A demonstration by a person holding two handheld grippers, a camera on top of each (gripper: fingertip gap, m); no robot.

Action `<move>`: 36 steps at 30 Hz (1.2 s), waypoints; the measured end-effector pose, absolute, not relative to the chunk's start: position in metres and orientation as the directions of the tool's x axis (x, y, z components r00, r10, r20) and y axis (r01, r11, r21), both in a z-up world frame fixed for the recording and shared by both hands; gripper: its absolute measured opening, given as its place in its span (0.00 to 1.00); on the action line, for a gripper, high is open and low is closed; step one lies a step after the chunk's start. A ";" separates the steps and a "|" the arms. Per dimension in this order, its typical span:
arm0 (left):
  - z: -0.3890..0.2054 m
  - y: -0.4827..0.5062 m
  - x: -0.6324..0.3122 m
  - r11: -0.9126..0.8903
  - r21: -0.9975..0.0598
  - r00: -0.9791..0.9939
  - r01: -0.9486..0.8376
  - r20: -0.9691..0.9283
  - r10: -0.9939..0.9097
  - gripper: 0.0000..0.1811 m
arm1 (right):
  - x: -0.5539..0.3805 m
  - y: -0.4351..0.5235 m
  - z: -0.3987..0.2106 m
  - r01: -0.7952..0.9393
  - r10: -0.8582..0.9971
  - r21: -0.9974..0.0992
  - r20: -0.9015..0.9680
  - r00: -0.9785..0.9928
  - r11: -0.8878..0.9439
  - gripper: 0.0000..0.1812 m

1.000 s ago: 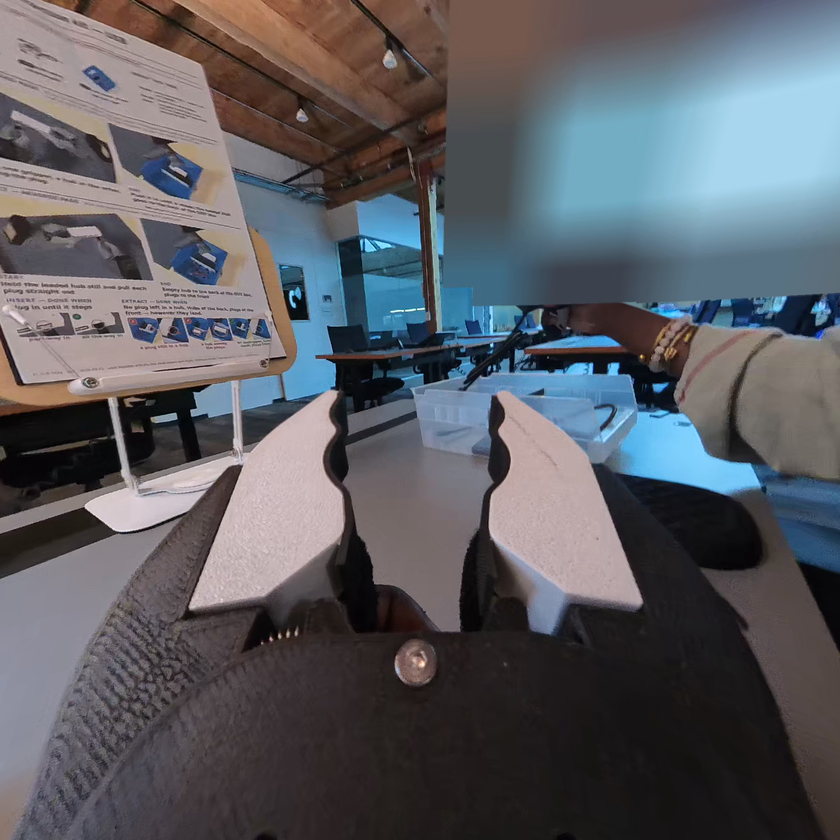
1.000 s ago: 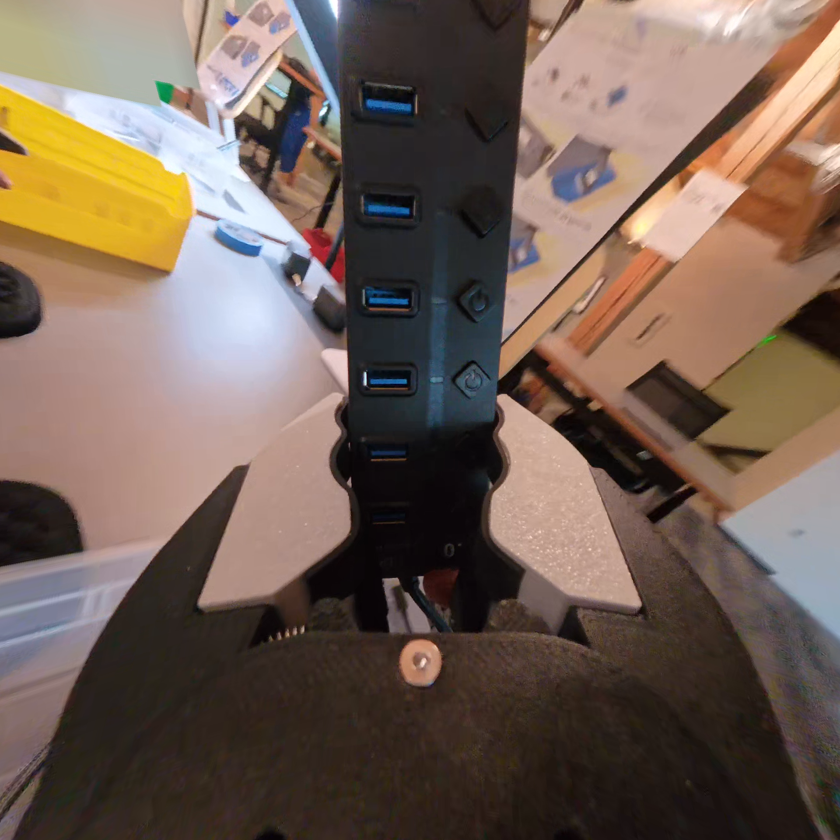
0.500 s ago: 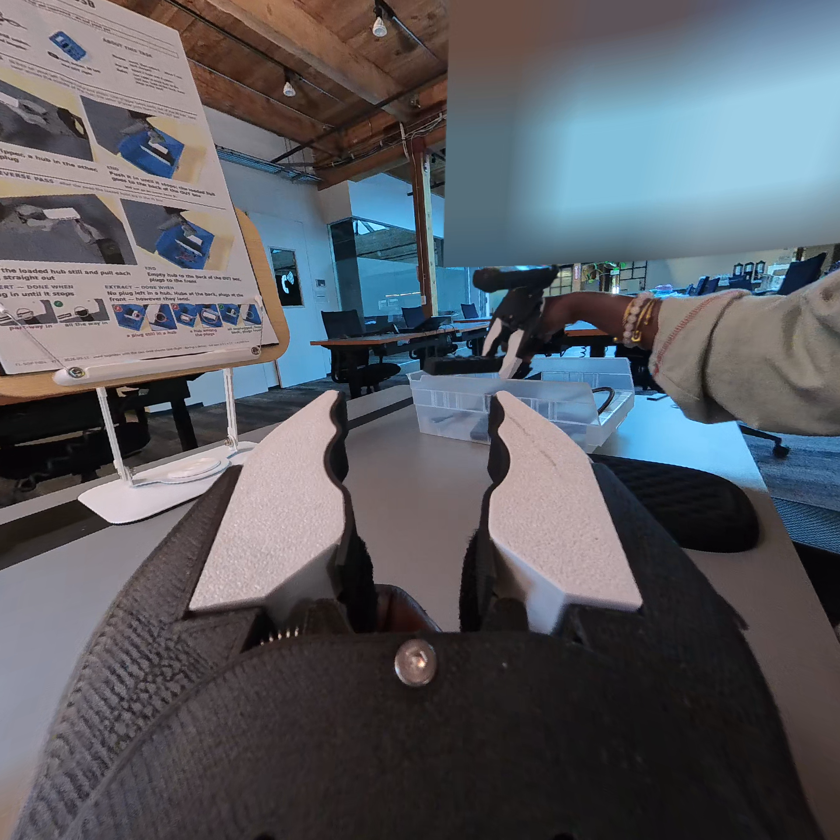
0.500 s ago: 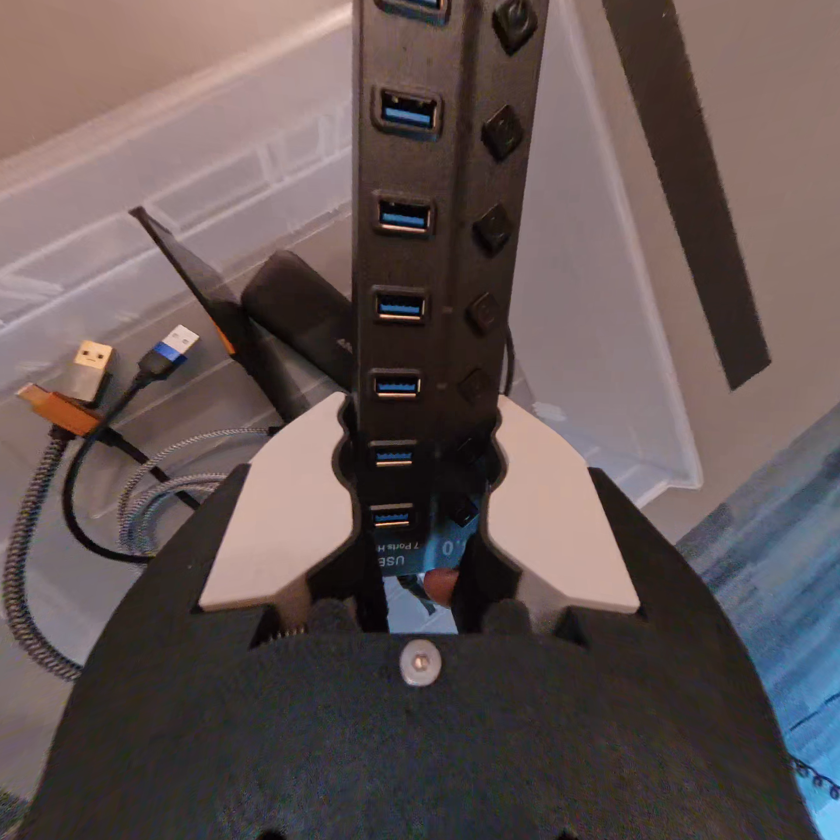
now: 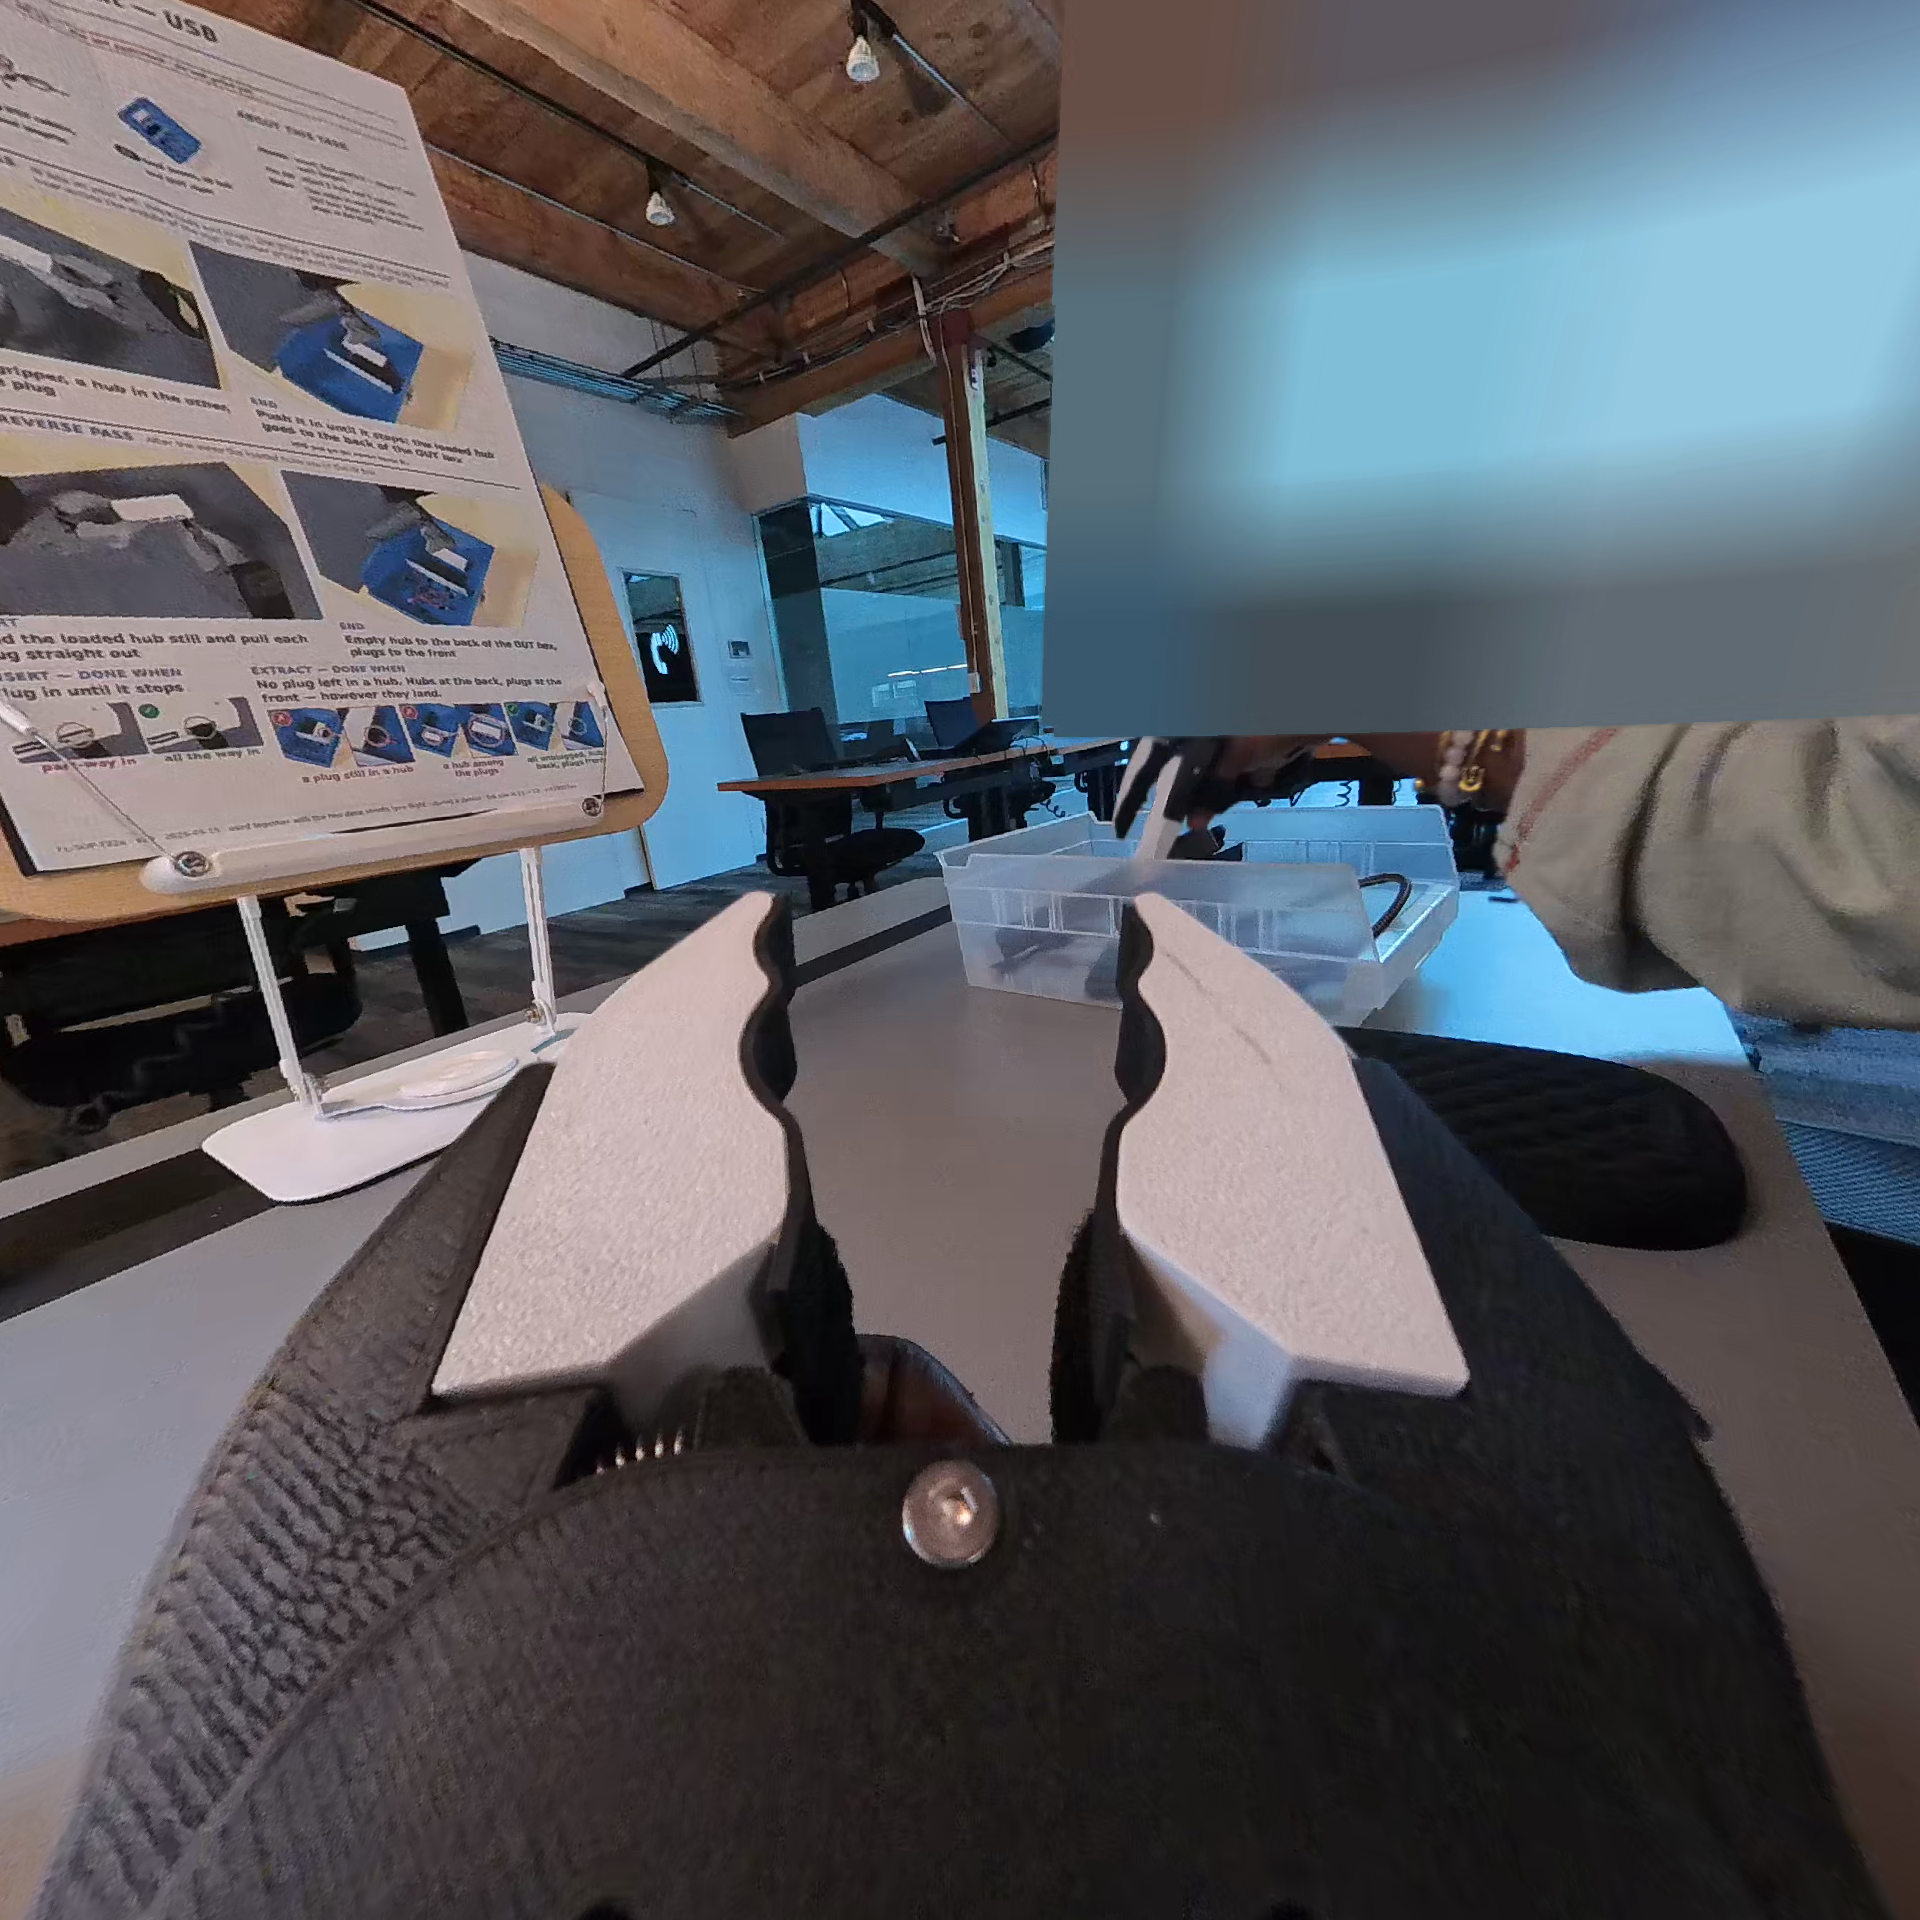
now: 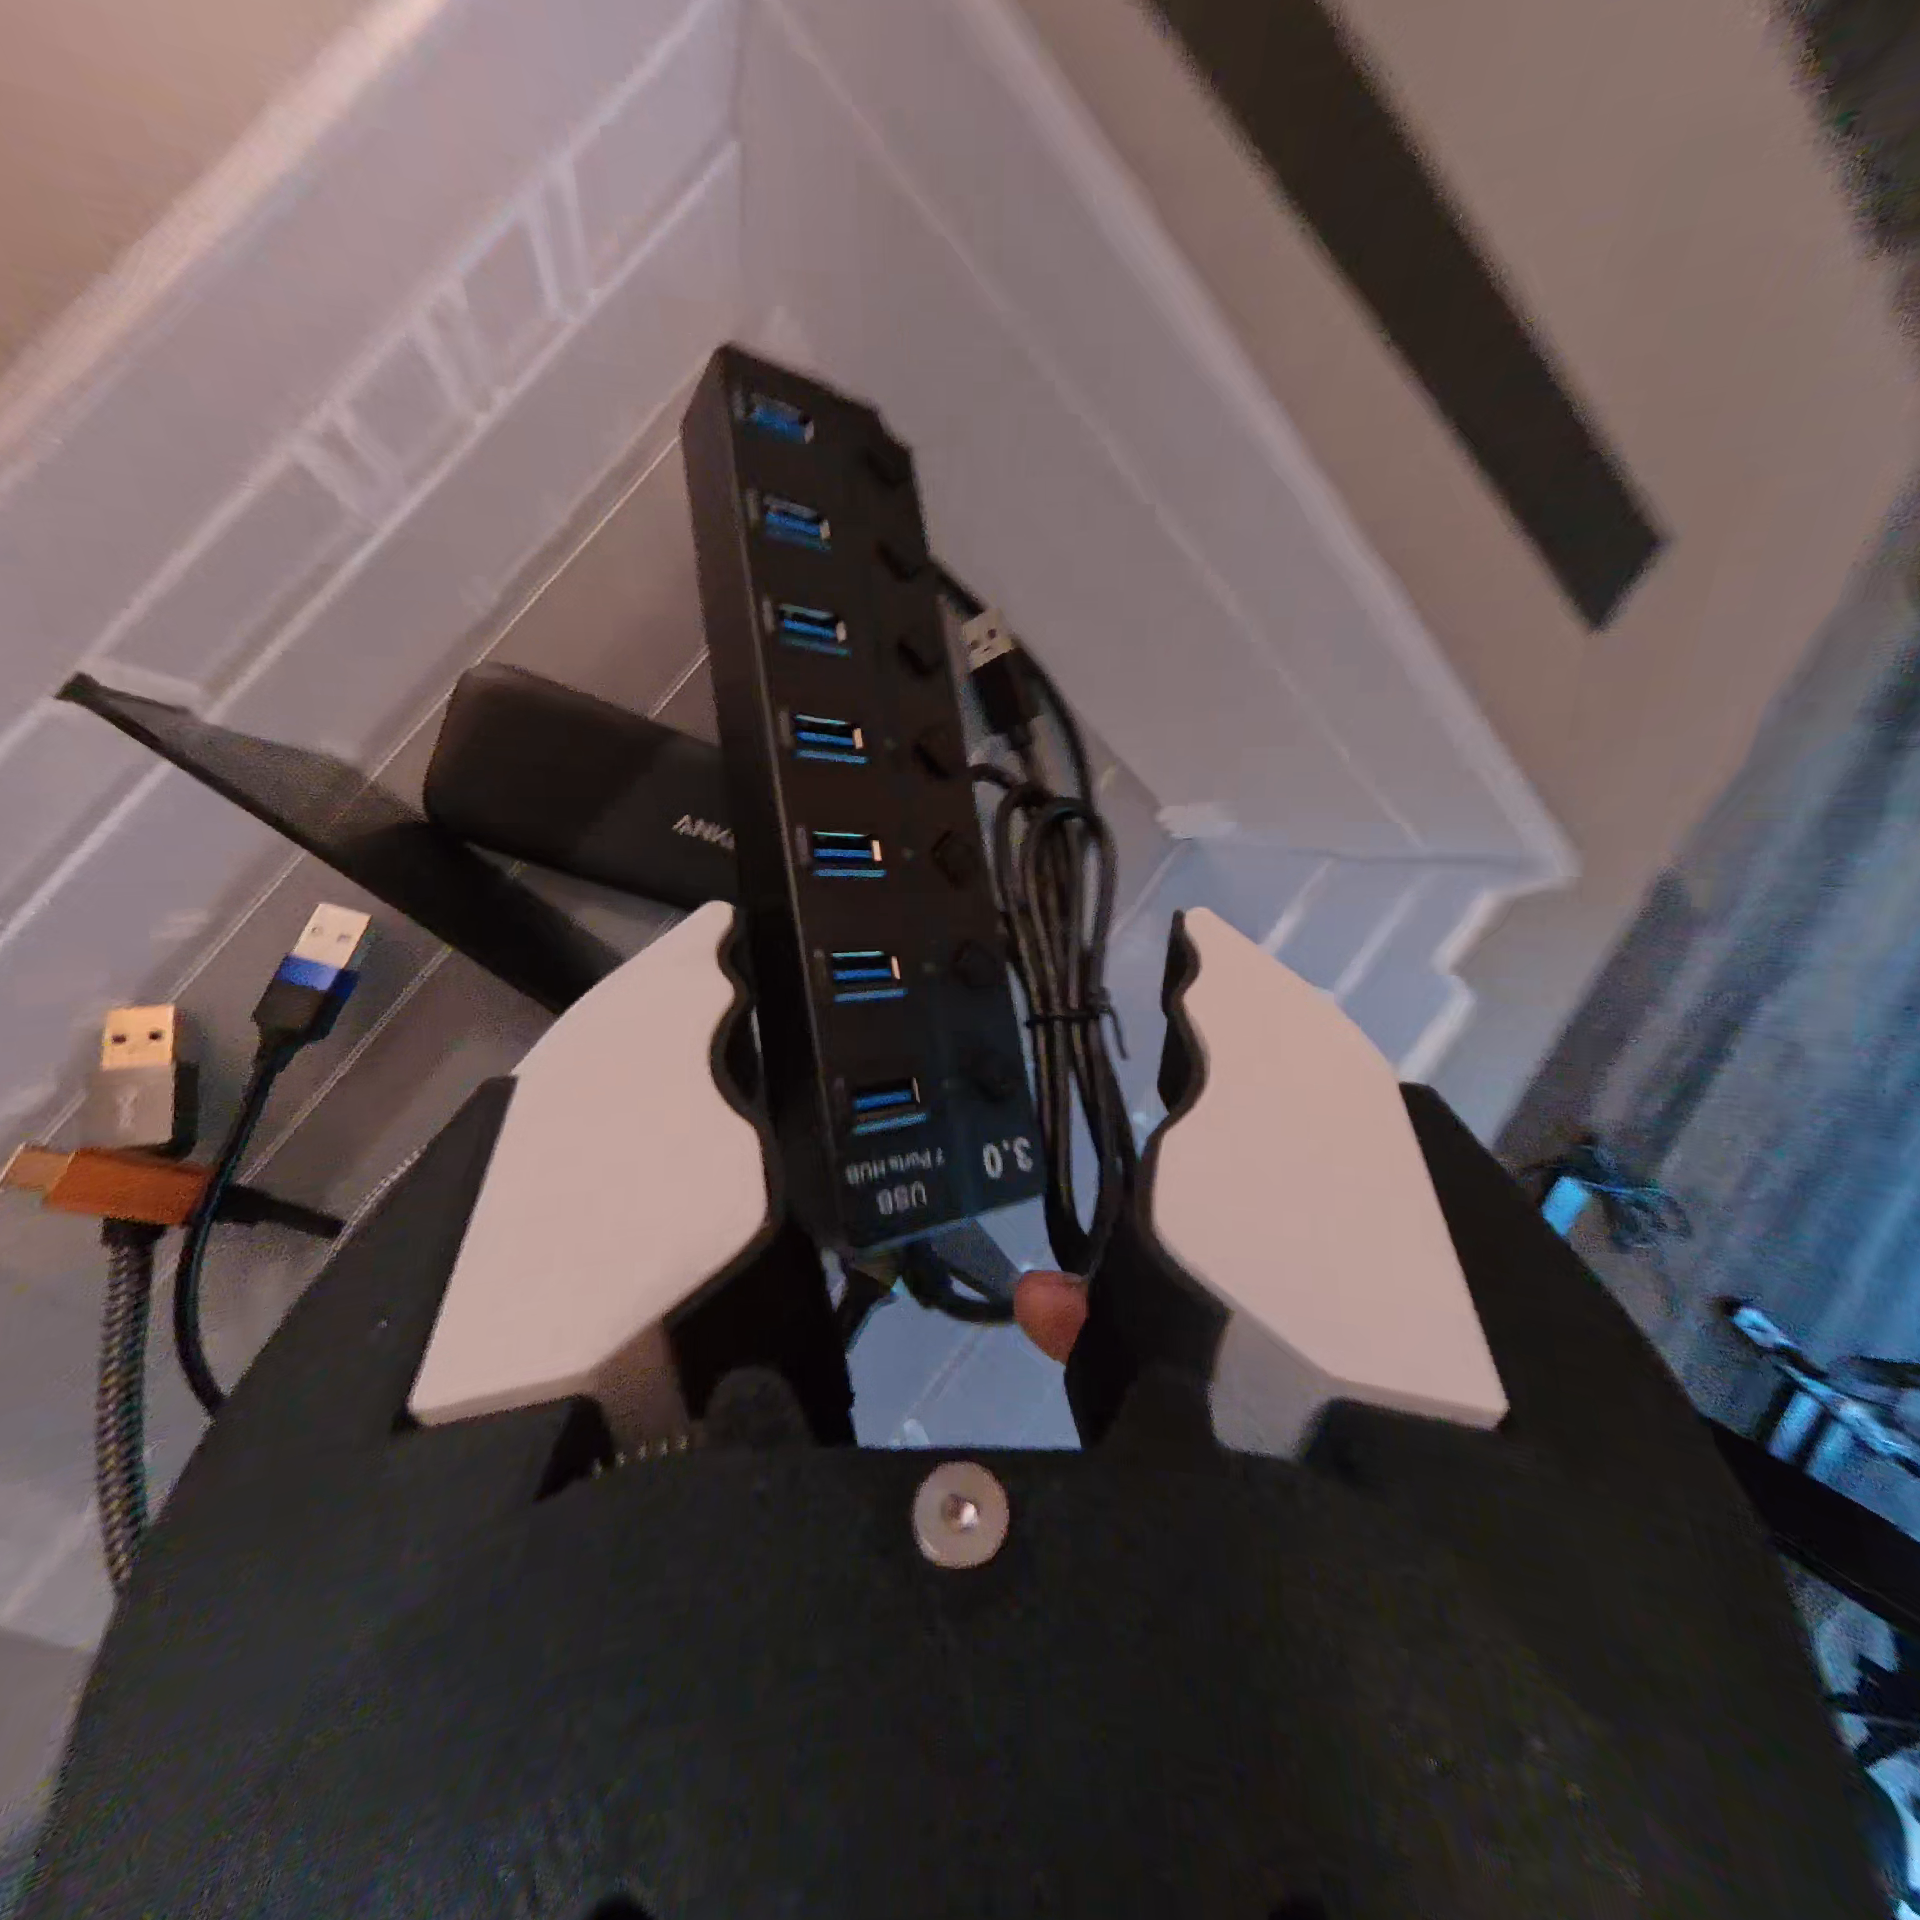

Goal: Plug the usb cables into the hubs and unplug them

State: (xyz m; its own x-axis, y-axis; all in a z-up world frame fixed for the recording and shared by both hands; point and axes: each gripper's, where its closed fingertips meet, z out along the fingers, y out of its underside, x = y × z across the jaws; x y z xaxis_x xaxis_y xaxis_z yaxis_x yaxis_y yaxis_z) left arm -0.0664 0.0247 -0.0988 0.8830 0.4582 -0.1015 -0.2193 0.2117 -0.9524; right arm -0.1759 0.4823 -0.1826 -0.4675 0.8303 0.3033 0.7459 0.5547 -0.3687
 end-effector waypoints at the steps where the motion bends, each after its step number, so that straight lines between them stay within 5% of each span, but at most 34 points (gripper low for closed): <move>1: -0.099 0.025 -0.067 0.209 -0.953 0.883 -0.219 -0.103 0.459 0.33 | -0.176 0.483 -0.172 0.726 0.826 -0.403 0.352 -0.439 0.558 0.44; 10: -0.101 0.026 -0.067 0.183 -0.954 0.874 -0.237 -0.127 0.470 0.33 | -0.151 0.452 -0.120 0.551 0.860 -0.661 0.365 -0.357 0.510 0.52; 16: -0.102 0.026 -0.067 0.178 -0.958 0.877 -0.225 -0.120 0.466 0.33 | -0.063 0.351 -0.112 0.307 0.763 -0.798 0.270 -0.587 0.518 0.60; 22: -0.087 0.007 -0.063 0.091 -0.961 0.854 -0.261 -0.186 0.485 0.34 | -0.004 0.299 -0.189 0.392 0.675 -0.657 0.246 -0.696 0.644 0.61; 27: -0.080 -0.065 -0.045 -0.313 -0.904 0.778 -0.291 -0.414 0.472 0.37 | -0.013 0.306 -0.227 0.473 0.656 -0.475 0.368 -0.659 0.742 0.60; 30: -0.098 -0.144 -0.046 -0.576 -0.809 0.669 -0.116 -0.492 0.557 0.40 | -0.017 0.307 -0.224 0.455 0.655 -0.493 0.383 -0.651 0.741 0.56; 33: -0.131 -0.212 -0.046 -0.644 -0.752 0.608 0.144 -0.446 0.657 0.39 | -0.018 0.307 -0.224 0.450 0.654 -0.499 0.382 -0.652 0.741 0.54; 36: -0.166 -0.239 -0.055 -0.620 -0.738 0.615 0.267 -0.365 0.699 0.39 | -0.032 0.316 -0.217 0.440 0.656 -0.493 0.475 -0.587 0.751 0.32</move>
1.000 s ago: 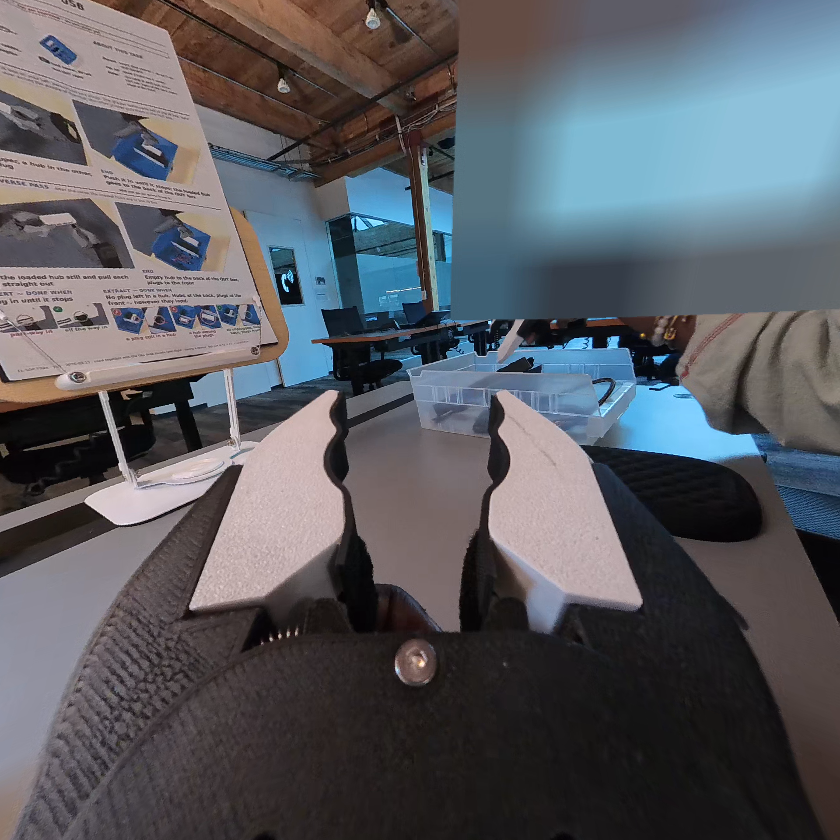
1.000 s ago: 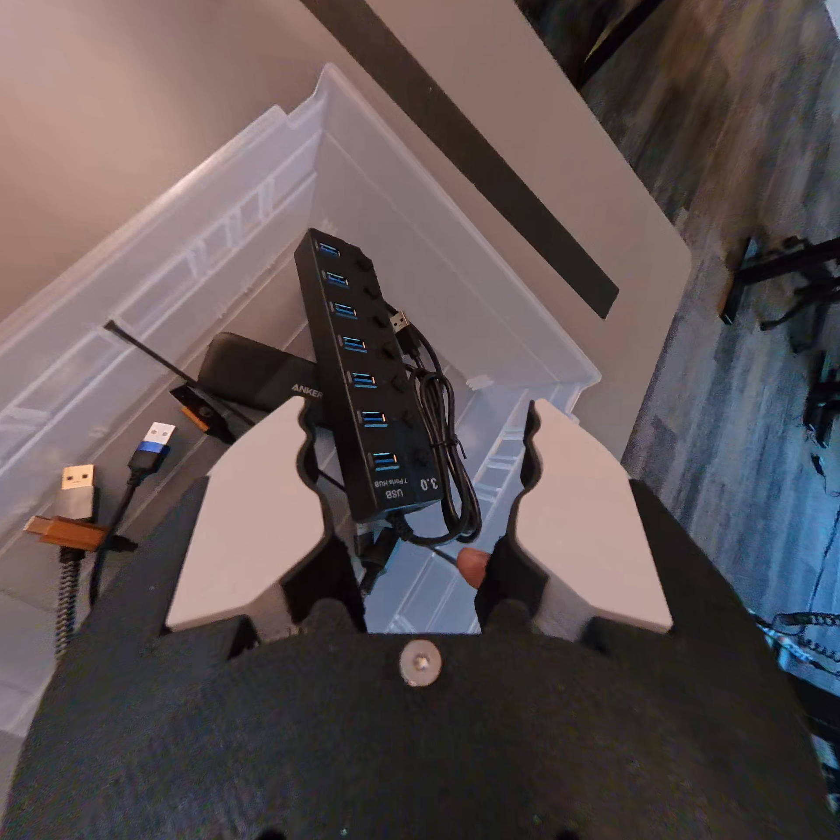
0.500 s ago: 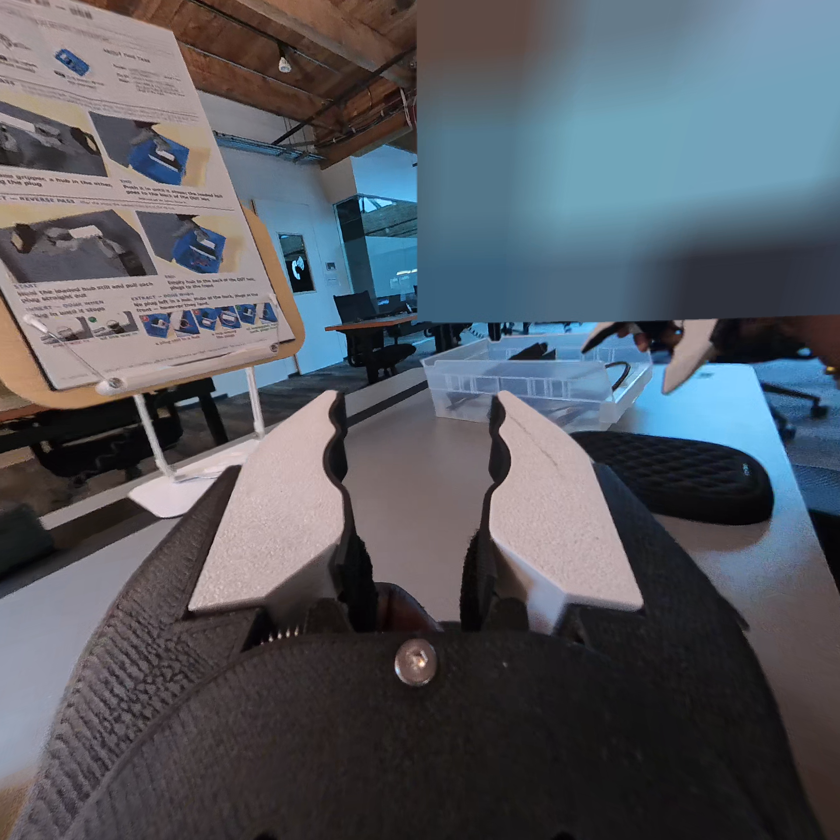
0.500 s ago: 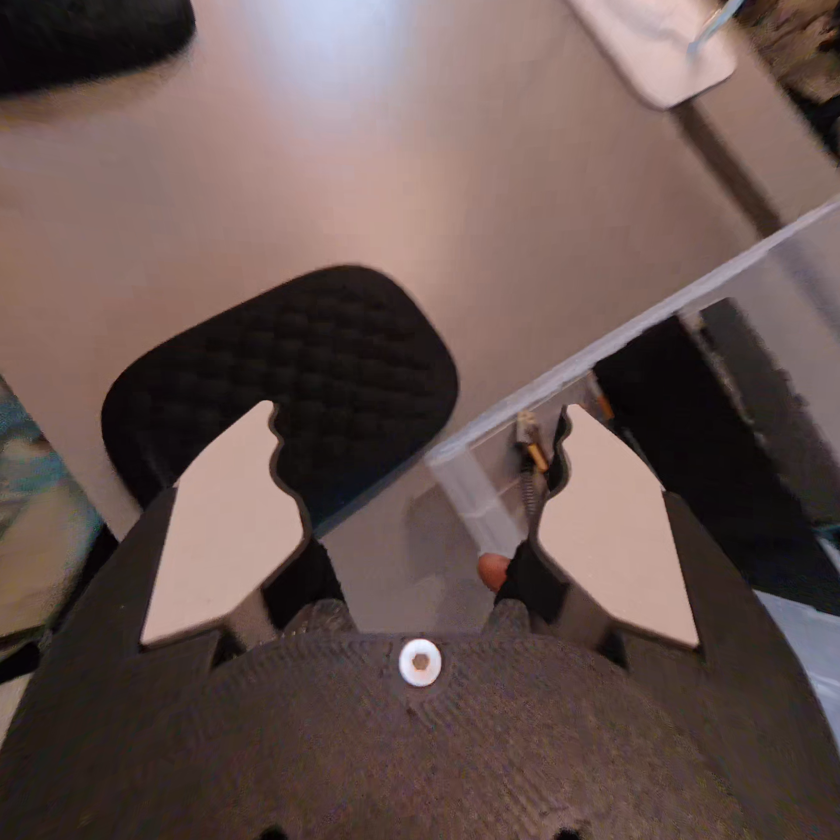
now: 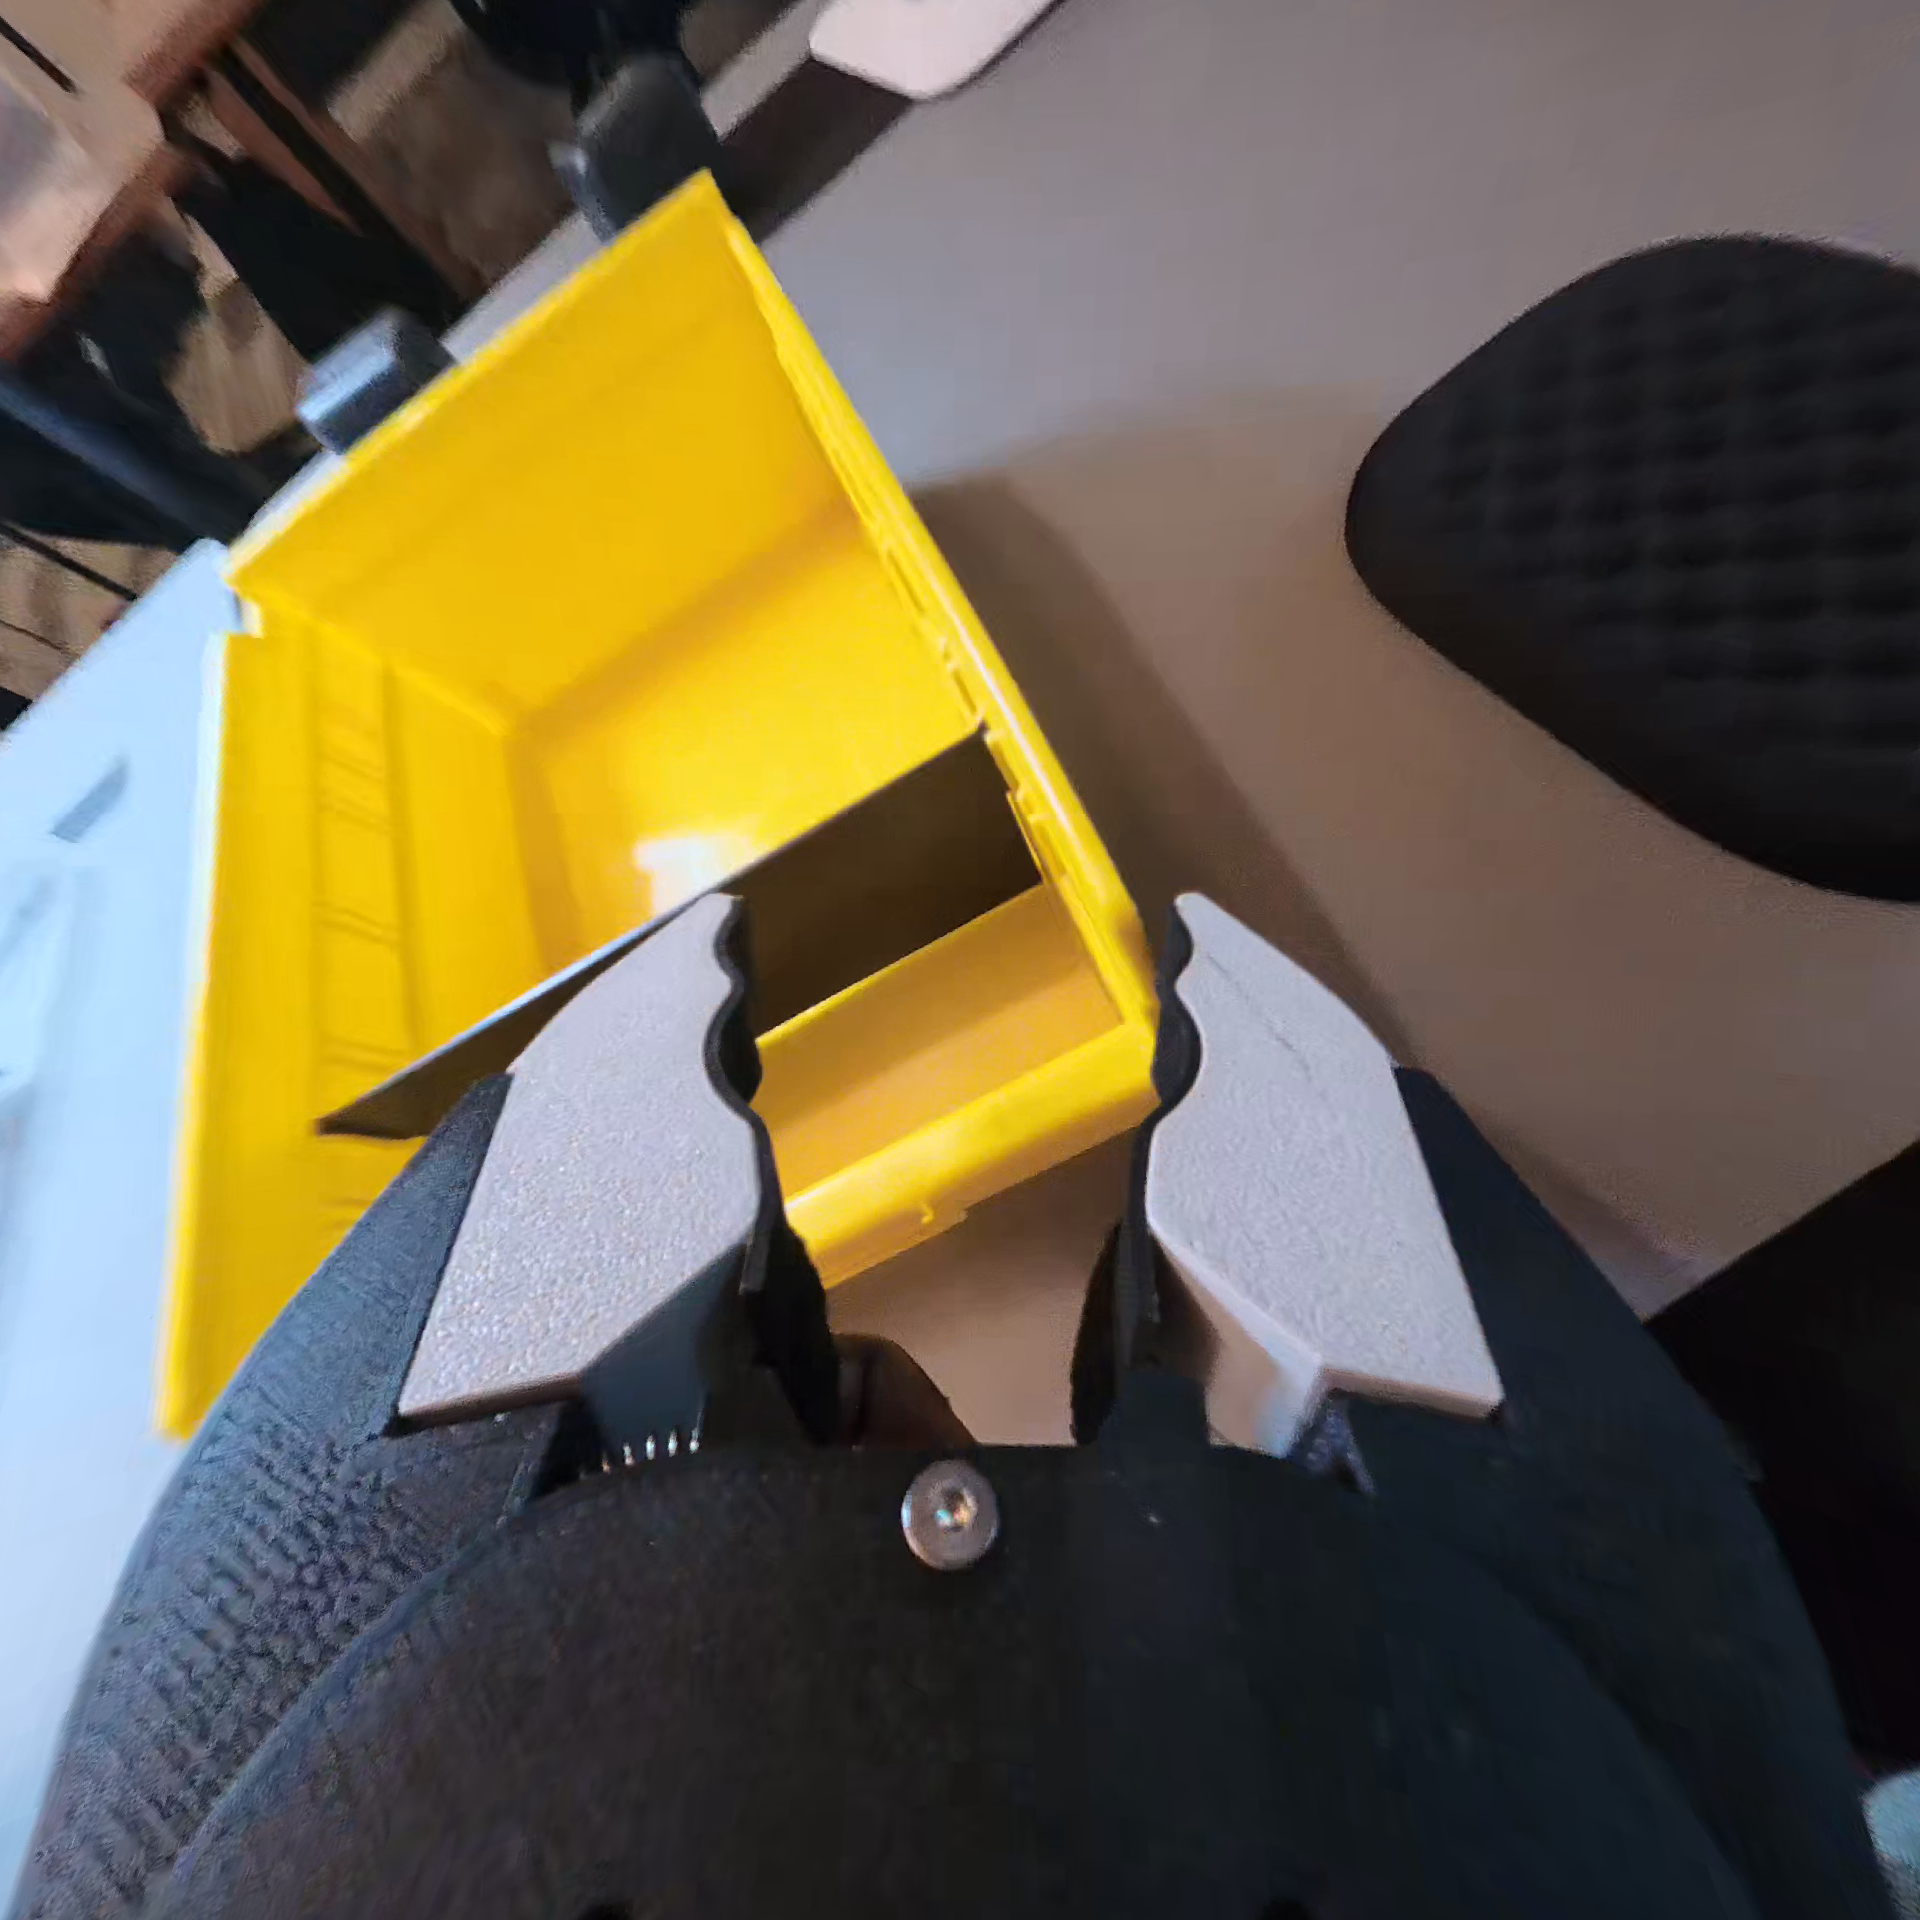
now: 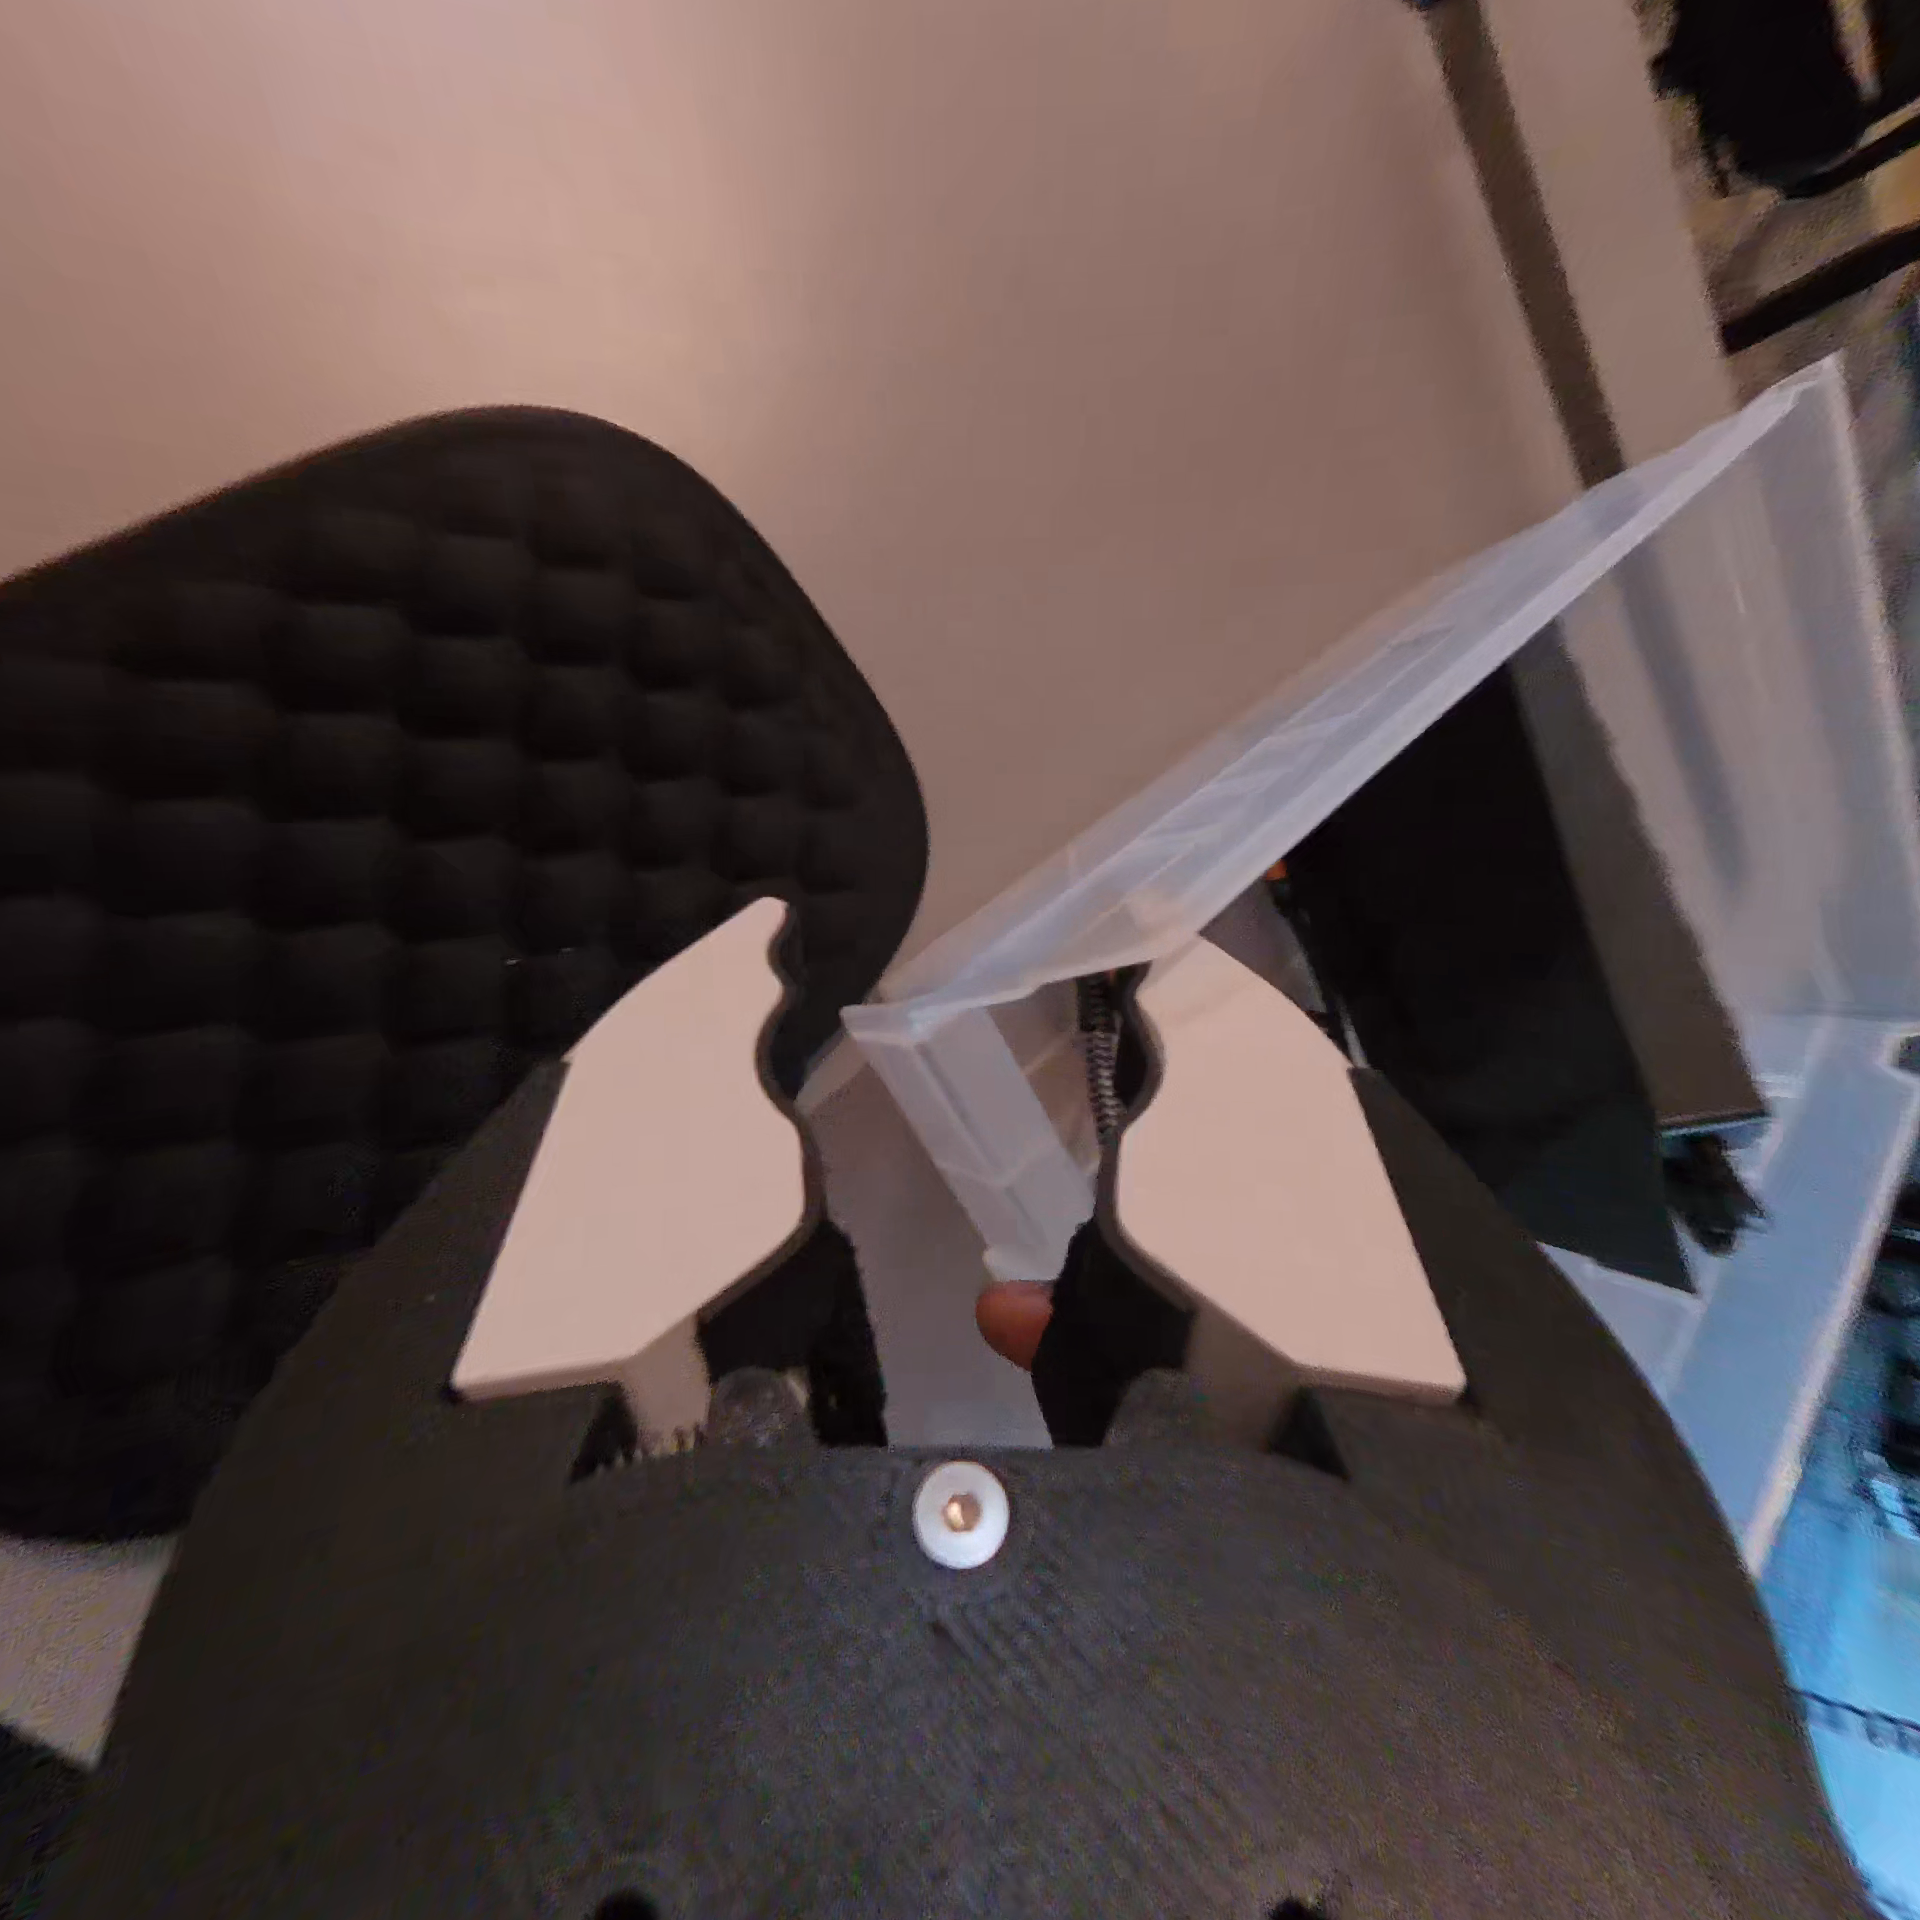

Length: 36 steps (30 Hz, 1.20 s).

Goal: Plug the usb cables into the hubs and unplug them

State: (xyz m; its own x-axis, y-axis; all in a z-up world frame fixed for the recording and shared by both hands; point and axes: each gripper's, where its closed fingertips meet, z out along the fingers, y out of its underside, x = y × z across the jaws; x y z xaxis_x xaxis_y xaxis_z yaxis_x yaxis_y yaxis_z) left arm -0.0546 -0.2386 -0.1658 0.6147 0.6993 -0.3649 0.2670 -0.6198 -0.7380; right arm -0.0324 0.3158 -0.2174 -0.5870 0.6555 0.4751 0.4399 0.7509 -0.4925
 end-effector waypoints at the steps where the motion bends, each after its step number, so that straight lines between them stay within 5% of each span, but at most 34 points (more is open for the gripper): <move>1: -0.173 -0.234 -0.055 -0.603 -0.752 0.647 0.267 -0.324 0.691 0.39 | -0.036 0.318 -0.217 0.432 0.638 -0.472 0.508 -0.579 0.768 0.31; 9: -0.194 -0.188 -0.070 -0.637 -0.748 0.759 0.185 -0.303 0.576 0.21 | -0.058 0.321 -0.226 0.460 0.639 -0.445 0.491 -0.592 0.768 0.28; 19: -0.195 -0.152 -0.102 -0.632 -0.762 0.718 0.142 -0.361 0.595 0.22 | -0.095 0.298 -0.225 0.432 0.701 -0.568 0.437 -0.563 0.701 0.30; 36: -0.194 -0.137 -0.114 -0.573 -0.807 0.687 0.142 -0.336 0.645 0.23 | -0.126 0.191 -0.225 0.314 0.546 -0.480 0.482 -0.685 0.819 0.29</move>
